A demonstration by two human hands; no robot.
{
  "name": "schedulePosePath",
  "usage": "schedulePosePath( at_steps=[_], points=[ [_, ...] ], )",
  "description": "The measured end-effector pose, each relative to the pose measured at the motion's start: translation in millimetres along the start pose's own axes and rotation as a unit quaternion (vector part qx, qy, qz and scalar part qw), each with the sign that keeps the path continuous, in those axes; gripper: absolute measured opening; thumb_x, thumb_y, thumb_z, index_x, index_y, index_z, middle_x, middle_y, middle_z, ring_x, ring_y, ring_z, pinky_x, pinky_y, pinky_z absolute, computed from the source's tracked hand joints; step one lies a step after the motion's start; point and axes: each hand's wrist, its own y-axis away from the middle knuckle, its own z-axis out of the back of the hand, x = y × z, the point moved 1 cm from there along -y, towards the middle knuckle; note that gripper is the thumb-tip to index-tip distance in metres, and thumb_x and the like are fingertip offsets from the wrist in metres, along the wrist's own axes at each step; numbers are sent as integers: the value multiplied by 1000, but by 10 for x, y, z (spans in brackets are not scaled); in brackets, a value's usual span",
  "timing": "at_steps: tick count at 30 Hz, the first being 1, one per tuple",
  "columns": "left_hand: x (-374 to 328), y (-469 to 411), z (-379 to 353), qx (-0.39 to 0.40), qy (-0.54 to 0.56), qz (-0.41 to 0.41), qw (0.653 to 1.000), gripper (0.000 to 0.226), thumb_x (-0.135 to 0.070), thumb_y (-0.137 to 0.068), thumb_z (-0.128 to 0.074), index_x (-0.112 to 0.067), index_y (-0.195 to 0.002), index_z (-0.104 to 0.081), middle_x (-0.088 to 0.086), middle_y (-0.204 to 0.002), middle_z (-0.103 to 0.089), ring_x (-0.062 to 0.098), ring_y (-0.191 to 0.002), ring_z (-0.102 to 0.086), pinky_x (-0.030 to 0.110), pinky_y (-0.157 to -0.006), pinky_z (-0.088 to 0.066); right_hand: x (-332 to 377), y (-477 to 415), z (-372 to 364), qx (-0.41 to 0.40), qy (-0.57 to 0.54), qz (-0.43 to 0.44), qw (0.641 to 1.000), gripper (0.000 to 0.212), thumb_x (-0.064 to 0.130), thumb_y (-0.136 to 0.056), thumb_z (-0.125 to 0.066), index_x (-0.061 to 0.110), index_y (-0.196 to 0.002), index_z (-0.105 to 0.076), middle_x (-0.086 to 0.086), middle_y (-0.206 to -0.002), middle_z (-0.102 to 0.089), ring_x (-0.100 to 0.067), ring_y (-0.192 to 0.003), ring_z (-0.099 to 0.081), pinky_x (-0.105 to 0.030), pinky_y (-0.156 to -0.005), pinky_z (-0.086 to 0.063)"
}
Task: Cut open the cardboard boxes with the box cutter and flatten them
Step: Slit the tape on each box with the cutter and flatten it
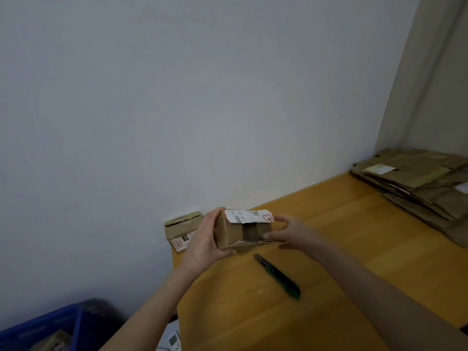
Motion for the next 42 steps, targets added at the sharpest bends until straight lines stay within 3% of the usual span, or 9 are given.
schedulePosePath(
  at_steps=[7, 12, 19, 24, 27, 30, 35, 39, 42],
  points=[
    [-151, -50, -56, -7, -57, -80, 995, 91, -36, -65, -88, -25, -139, -35, -16, -130, -40, -5, -116, -38, 11, -96, -38, 87, -62, -115, -123, 235, 51, 963, 34, 48, -74, -69, 28, -100, -59, 7, -96, -66, -16, -89, -61, -30, -70, -50],
    [-62, -85, 18, 15, -33, -9, 999, 109, -30, -60, -91, -31, -144, -23, -5, -143, -33, 6, -125, -37, 31, -104, -42, 42, -74, -116, -74, 143, 93, 982, 24, 23, -87, -54, 19, -110, -58, -8, -91, -67, -28, -84, -66, -48, -70, -57],
    [-22, -91, 27, 137, 98, 120, 978, 127, -55, -60, -82, -34, -153, 2, -5, -162, -5, 14, -149, -7, 39, -120, -20, 101, -76, -147, -180, 150, 108, 966, 24, 11, -98, -38, 5, -83, -56, -7, -76, -56, -27, -75, -61, -38, -61, -54],
    [-249, -133, -107, 60, 148, 278, 947, 86, -56, -85, -61, -16, -153, -26, 6, -152, -37, 25, -136, -39, 37, -104, -39, 118, -78, -275, -253, 278, 123, 918, 21, 17, -100, -36, 11, -90, -53, 3, -64, -45, -16, -58, -46, -27, -47, -33],
    [-297, -233, -194, 32, 133, 319, 938, 50, -49, -89, -61, -11, -122, -58, 8, -108, -64, 23, -99, -60, 28, -72, -44, 136, -84, -358, -236, 328, 118, 907, 21, 18, -100, -36, 13, -114, -51, 0, -67, -50, -17, -56, -48, -27, -45, -34],
    [-218, -283, -168, 20, 58, 348, 935, 35, -50, -85, -65, -15, -86, -61, 1, -75, -60, 18, -71, -58, 31, -65, -50, 132, -19, -415, -213, 366, 146, 894, 29, 17, -100, -37, 14, -128, -46, 0, -72, -51, -16, -60, -49, -27, -49, -37],
    [-197, -239, -113, 25, 67, 335, 939, 28, -32, -87, -65, -14, -106, -54, 4, -91, -64, 26, -82, -68, 42, -69, -61, 25, -8, -443, -222, 316, 182, 904, 32, 16, -100, -40, 15, -130, -50, -4, -79, -58, -19, -69, -53, -26, -56, -39],
    [-158, -141, -118, 97, 183, 303, 930, 14, -19, -97, -48, -14, -109, -54, 10, -108, -58, 24, -101, -60, 43, -88, -56, -66, -53, -296, -222, 182, 181, 941, 22, 10, -99, -43, 20, -81, -50, 3, -68, -47, -12, -60, -43, -17, -48, -32],
    [-81, -111, -101, 82, 315, 341, 882, 16, -10, -99, -40, -10, -103, -56, 14, -111, -51, 23, -101, -56, 40, -94, -54, -136, -88, -189, -218, 87, 159, 959, 27, 9, -98, -44, 18, -73, -50, 0, -70, -49, -15, -66, -47, -16, -56, -42]
  ],
)
